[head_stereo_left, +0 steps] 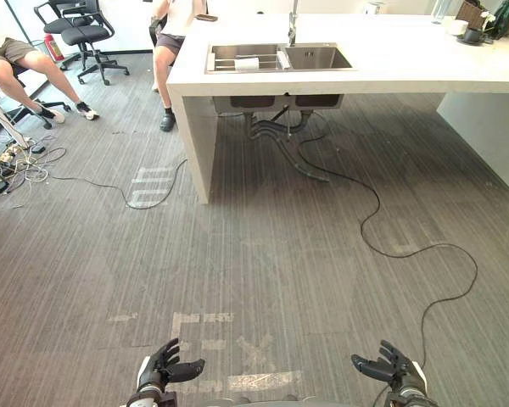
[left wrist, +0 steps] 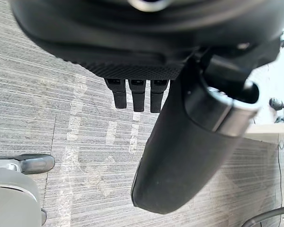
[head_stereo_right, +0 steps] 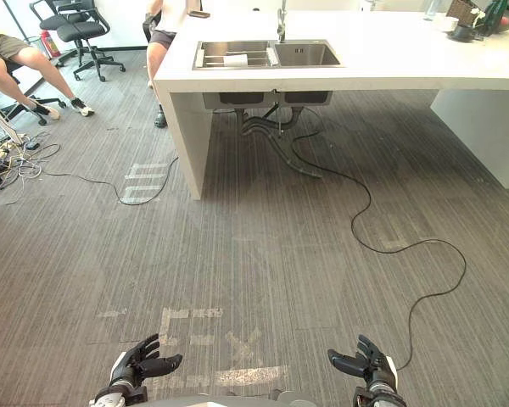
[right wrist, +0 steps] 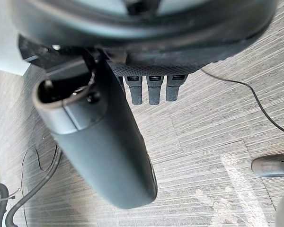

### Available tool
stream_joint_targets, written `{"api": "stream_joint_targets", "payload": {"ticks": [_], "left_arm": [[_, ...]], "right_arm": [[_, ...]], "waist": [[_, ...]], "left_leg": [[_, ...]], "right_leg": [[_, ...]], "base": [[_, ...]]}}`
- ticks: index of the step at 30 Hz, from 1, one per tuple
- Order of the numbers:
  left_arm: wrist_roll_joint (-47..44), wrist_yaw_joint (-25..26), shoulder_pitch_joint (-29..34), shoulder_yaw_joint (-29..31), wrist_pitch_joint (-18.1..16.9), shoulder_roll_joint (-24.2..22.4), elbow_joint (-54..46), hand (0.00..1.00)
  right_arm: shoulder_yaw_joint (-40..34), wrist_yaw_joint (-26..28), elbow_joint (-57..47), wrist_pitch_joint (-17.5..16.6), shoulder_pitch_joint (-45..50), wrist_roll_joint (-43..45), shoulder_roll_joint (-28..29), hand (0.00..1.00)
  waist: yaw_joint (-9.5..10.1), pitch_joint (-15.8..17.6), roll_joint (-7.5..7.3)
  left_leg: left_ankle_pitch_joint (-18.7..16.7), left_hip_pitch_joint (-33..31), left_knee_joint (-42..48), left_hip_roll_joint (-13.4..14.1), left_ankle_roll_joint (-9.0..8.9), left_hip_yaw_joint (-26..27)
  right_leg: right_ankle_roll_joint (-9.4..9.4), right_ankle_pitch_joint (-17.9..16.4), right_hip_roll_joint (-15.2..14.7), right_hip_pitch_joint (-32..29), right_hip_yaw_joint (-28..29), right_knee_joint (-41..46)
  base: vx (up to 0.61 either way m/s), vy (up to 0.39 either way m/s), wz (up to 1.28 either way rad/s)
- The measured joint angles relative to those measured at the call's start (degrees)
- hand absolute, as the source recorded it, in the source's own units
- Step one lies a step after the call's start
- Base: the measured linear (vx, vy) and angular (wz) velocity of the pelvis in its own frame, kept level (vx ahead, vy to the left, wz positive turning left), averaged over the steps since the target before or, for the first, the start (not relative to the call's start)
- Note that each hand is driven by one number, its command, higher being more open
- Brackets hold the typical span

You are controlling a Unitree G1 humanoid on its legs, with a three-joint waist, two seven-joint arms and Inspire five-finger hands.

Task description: Walk over to the sink, pick up the cup, carry it to the dishwasher, place the cup inside the dishwasher, then close the dishwasher door

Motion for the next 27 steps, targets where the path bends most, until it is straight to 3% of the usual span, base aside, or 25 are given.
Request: {"api": "stream_joint_targets", "payload": {"ticks": [15, 27], "left_arm": [[0.00, -0.01, 0.11, 0.70, 0.00, 0.17, -0.10, 0.90], [-0.59, 0.07, 0.63, 0.68, 0.00, 0.20, -1.84, 0.90]], "right_arm": [[-2.02, 0.04, 0.02, 0.01, -0.18, -0.03, -0.23, 0.90], [-2.20, -0.09, 0.02, 0.01, -0.64, -0.01, -1.72, 0.90]], "waist": [[0.11, -0.03, 0.12], [-0.89, -0.06, 0.15]], "left_leg": [[0.33, 0.65, -0.89, -0.07, 0.46, 0.50], [0.47, 0.20, -1.24, -0.29, 0.34, -0.45]], "right_leg": [[0.32, -0.35, -0.03, -0.07, 0.27, 0.01], [0.35, -0.50, -0.21, -0.28, -0.68, -0.66]], "base": [[0.01, 0.000, -0.02], [0.01, -0.005, 0.04]]}}
